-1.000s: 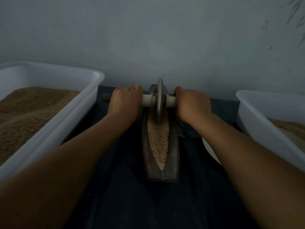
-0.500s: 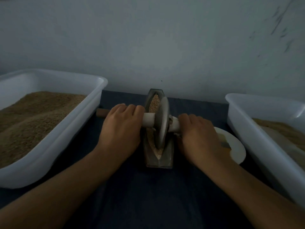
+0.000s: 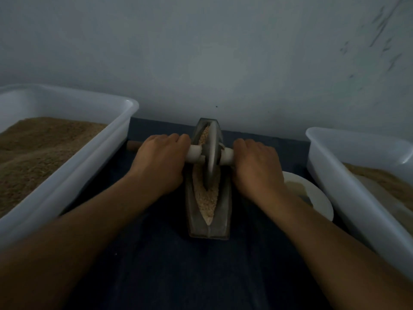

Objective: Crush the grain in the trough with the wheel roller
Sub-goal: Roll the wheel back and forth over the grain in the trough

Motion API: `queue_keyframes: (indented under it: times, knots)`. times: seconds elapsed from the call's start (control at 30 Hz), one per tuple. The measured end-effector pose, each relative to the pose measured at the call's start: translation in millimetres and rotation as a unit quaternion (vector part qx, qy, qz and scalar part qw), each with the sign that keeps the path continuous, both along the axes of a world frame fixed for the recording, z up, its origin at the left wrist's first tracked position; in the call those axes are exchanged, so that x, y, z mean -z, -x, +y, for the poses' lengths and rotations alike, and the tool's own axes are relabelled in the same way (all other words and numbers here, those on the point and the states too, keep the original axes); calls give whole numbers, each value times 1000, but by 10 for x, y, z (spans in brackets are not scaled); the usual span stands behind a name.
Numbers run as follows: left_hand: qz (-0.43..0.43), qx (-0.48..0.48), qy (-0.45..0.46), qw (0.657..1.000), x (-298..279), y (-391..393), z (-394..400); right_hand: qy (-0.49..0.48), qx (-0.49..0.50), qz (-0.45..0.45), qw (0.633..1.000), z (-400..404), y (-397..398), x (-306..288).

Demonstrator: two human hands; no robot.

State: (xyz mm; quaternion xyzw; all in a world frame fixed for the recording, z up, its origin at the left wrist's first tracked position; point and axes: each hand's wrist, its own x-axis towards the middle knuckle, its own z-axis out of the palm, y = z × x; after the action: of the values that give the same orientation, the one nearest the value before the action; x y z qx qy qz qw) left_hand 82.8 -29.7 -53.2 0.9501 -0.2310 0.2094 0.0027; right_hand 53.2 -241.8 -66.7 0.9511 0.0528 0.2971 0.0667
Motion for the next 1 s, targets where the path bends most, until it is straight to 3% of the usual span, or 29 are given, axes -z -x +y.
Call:
queue_keyframes:
  times: [0.43, 0.67, 0.87, 1.0]
  knots:
    - [17, -47, 22, 998, 21, -630, -130, 24, 15, 46, 999, -74, -744, -178]
    - [-46, -20, 0, 999, -6, -342, -150, -41, 6, 34, 999, -70, -381, -39]
    - [-82, -15, 5, 996, 102, 165, -45, -39, -13, -13, 999, 45, 151, 36]
    - [-60, -1, 32, 998, 58, 468, 61, -24, -30, -25, 999, 91, 507, 20]
